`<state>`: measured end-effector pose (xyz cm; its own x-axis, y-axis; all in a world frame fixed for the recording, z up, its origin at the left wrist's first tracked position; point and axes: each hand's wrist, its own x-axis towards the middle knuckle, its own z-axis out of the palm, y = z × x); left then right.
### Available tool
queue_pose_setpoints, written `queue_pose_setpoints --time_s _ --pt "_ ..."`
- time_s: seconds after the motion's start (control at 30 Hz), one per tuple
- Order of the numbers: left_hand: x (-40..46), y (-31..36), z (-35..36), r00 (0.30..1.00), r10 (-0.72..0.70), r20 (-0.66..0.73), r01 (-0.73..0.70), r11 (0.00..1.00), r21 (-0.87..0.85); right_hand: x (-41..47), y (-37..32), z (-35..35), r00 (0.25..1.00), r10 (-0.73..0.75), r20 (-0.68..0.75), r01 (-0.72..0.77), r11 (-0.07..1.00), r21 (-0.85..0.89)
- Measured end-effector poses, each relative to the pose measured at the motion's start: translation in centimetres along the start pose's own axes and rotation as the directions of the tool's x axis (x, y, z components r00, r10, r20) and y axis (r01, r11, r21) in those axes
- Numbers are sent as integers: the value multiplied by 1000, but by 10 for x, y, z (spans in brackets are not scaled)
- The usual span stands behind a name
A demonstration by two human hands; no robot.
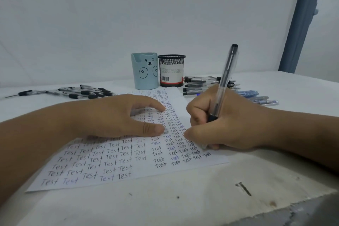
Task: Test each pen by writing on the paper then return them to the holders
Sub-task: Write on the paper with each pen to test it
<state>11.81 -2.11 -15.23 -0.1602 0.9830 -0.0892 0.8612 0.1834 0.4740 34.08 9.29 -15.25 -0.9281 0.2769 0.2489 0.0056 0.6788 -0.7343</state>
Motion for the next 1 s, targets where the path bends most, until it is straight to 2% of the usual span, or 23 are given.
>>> queue_pose_setpoints --time_s 0.33,1.0 --pt "-3 3 -1 1000 -8 -1 8 999 32 1 2 1 997 -77 -1 77 995 -67" --pt "-4 5 0 1000 -17 -10 18 1000 23 2 5 0 996 -83 25 84 996 -39"
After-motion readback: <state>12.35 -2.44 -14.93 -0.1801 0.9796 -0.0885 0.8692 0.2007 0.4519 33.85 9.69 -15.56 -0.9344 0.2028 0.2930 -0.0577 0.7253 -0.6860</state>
